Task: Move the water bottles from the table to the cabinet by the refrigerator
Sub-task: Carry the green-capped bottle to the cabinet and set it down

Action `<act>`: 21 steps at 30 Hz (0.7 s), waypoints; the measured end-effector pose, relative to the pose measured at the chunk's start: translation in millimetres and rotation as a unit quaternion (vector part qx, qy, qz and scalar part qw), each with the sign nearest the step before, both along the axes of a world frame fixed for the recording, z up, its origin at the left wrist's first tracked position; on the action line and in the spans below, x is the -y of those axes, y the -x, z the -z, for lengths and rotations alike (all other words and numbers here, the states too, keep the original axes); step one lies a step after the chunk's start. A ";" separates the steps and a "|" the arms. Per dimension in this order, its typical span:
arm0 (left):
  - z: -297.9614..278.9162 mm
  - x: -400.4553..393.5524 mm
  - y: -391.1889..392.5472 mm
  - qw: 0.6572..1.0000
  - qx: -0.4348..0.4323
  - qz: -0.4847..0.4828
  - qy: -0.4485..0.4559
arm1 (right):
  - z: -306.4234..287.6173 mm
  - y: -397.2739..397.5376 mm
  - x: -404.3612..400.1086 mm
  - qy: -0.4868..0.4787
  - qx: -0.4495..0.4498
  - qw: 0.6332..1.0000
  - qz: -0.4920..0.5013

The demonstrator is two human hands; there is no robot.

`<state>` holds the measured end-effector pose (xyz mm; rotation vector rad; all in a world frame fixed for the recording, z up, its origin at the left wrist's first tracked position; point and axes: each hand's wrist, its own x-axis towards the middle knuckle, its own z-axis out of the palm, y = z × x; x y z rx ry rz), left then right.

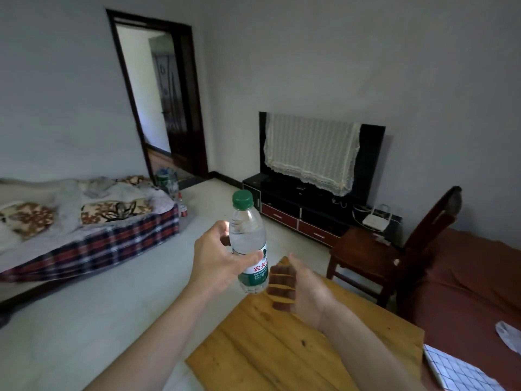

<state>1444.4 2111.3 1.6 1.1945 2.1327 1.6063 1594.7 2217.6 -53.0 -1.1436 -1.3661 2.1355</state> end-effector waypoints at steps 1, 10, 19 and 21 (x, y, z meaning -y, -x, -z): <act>0.5 13.8 18.9 1.000 0.001 -0.011 0.000 | 0.0 21.7 10.0 -0.003 0.000 1.000 -0.011; 3.4 138.0 144.4 0.993 0.002 -0.122 -0.009 | -12.1 183.7 100.3 -0.002 0.053 0.990 -0.127; 4.1 239.2 209.3 0.963 -0.040 -0.265 0.015 | -8.7 296.8 177.2 -0.005 0.071 0.955 -0.290; 4.3 252.9 217.2 0.954 -0.046 -0.297 0.020 | -5.4 315.4 182.8 0.000 0.056 0.942 -0.330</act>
